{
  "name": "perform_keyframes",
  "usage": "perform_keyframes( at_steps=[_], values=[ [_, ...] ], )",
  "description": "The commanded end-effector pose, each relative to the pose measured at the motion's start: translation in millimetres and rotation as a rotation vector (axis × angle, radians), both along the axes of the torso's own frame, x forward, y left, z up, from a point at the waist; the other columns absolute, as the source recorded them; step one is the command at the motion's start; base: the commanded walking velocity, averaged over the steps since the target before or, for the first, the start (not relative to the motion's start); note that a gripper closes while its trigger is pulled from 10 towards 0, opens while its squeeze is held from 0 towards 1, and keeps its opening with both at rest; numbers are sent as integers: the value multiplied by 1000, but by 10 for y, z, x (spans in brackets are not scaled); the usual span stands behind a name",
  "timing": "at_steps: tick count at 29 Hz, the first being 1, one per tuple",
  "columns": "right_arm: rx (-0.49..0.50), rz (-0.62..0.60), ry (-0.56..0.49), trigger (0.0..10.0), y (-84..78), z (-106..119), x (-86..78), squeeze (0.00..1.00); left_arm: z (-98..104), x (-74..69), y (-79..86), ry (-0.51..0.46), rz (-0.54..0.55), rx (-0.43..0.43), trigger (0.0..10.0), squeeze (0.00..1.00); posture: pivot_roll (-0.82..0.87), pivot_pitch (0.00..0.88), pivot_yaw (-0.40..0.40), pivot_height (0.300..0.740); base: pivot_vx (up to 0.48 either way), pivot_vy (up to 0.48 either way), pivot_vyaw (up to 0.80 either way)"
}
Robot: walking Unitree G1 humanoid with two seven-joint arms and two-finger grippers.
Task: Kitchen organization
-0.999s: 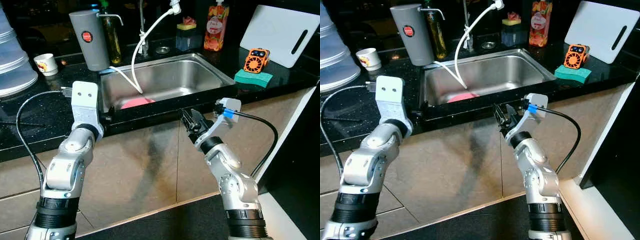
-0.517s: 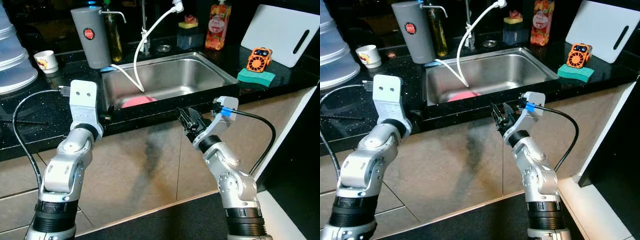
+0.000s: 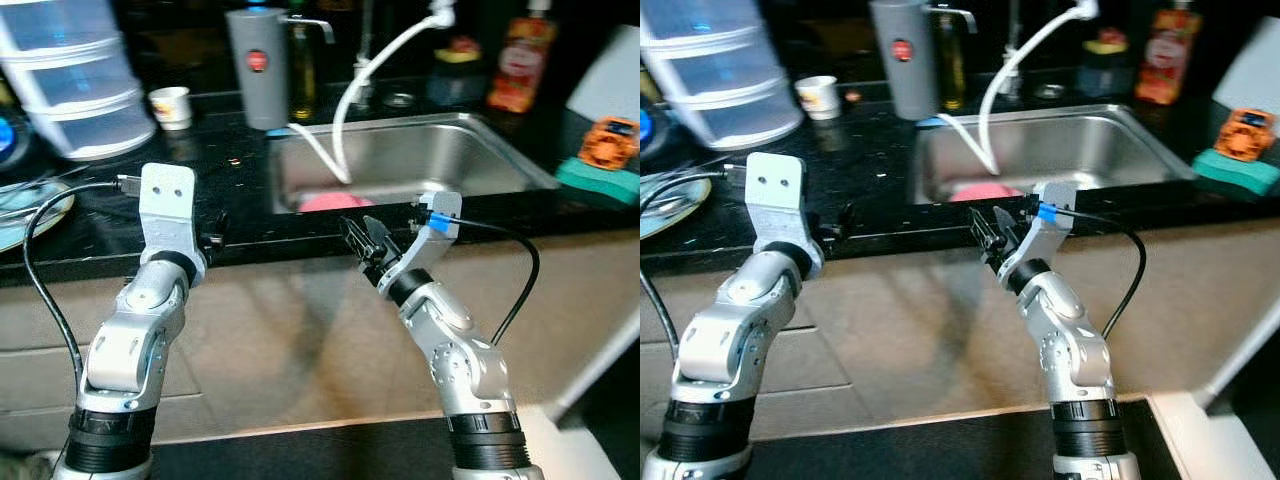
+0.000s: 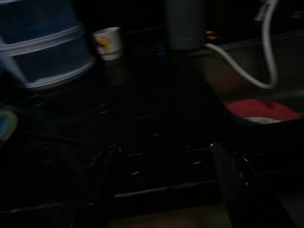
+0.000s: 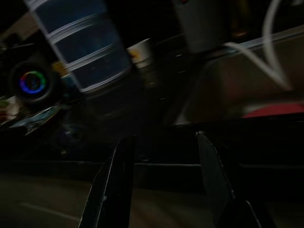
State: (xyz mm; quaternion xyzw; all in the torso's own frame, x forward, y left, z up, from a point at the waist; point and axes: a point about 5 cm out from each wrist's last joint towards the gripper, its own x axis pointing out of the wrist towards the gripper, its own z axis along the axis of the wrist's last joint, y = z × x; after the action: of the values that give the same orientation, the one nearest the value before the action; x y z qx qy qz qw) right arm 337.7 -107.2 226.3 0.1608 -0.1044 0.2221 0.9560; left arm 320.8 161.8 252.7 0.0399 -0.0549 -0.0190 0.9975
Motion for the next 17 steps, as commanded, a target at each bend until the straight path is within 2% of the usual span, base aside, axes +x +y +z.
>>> perform_keyframes(
  at_steps=[1, 6, 9, 17],
  values=[
    [-2, 18, 22, 10000, 35, -35, 0, 0, -20, -9, 9, 16, 8, 25, 10000, 0, 27, 83, 69, 740, 0, 0, 800],
    [-3, 21, 25, 10000, 47, -45, -5, 0, -25, -3, 35, 22, 21, 34, 10000, 0, 25, 84, 68, 740, 0, 0, 800],
    [28, 14, 39, 10000, 33, -64, -6, 0, -34, -4, 53, 27, 32, 36, 10000, 0, 23, 82, 61, 740, 0, 0, 0],
    [21, 16, 40, 10000, 29, -72, -1, 0, -43, -11, 52, 36, 31, 33, 10000, 0, 22, 74, 52, 740, 0, 0, 0]
  ],
)
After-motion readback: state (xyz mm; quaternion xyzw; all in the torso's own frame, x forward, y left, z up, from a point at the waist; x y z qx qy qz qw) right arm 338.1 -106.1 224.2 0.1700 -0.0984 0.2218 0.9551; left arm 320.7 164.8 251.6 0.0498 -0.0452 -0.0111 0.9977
